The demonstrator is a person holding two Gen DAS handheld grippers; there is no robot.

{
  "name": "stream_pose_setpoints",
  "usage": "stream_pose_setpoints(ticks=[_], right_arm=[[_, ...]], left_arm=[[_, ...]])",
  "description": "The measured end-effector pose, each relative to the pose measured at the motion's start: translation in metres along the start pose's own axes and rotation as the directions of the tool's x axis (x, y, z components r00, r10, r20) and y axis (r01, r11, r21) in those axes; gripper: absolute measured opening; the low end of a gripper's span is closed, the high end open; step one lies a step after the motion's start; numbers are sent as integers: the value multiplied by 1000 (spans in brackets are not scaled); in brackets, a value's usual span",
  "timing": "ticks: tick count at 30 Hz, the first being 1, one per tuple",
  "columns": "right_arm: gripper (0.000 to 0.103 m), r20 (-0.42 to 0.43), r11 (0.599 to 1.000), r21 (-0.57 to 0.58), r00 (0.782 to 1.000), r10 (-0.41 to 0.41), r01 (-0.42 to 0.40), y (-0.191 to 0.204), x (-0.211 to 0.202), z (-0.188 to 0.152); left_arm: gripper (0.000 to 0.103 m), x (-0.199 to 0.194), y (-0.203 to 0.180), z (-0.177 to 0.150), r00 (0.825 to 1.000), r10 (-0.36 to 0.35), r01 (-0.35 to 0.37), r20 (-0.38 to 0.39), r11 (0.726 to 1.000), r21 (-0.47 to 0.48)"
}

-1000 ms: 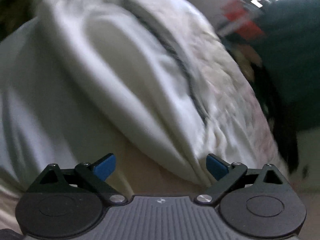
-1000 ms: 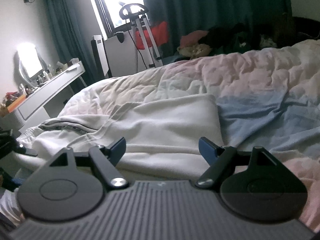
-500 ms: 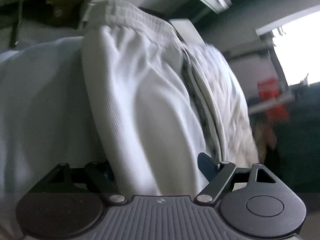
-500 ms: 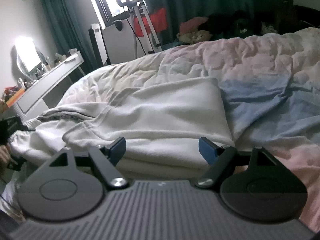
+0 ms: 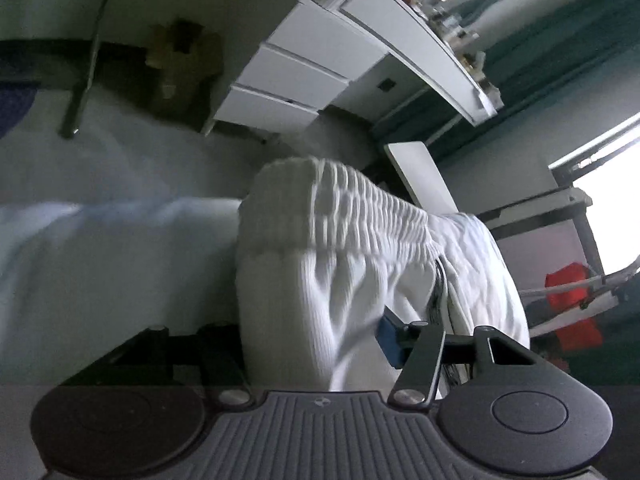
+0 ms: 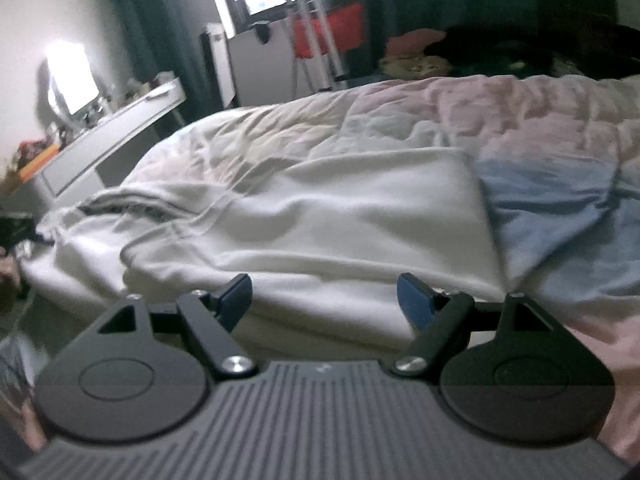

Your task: Fold clothes

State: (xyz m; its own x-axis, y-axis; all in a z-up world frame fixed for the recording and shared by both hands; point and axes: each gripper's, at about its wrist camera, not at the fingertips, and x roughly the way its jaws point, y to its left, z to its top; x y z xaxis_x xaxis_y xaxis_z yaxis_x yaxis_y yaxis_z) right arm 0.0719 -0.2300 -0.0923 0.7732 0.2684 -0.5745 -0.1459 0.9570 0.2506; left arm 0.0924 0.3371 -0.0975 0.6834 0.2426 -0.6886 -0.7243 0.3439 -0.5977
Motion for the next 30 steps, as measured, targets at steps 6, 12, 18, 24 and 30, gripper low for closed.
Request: stream_pose_setpoints(ticks=[6,12,18,24,30], right_arm=[[83,-22,994,-106,999,-32,29,9,23,-7],[81,-30,1000,-20,1000,2,-3,-2,15,-2],[81,-9,990,143,1000,7,-6,-27,-6,7],[81,76,961,265,992,-98,74,-68,-35,19],[82,160,891,446,973,-168,81,-118,-66,25]], left_arm=[[18,-2,-47,-6,990,-22,-15,137,964,267],[15,-67,-131,-67,934,-160,-61,319,810,583],[14,-158,-211,-165,800,-477,-1,363,605,796],[14,-196,-259,-287,693,-687,148,219,432,890],[14,-162,-255,-436,730,-682,223,-39,185,957]])
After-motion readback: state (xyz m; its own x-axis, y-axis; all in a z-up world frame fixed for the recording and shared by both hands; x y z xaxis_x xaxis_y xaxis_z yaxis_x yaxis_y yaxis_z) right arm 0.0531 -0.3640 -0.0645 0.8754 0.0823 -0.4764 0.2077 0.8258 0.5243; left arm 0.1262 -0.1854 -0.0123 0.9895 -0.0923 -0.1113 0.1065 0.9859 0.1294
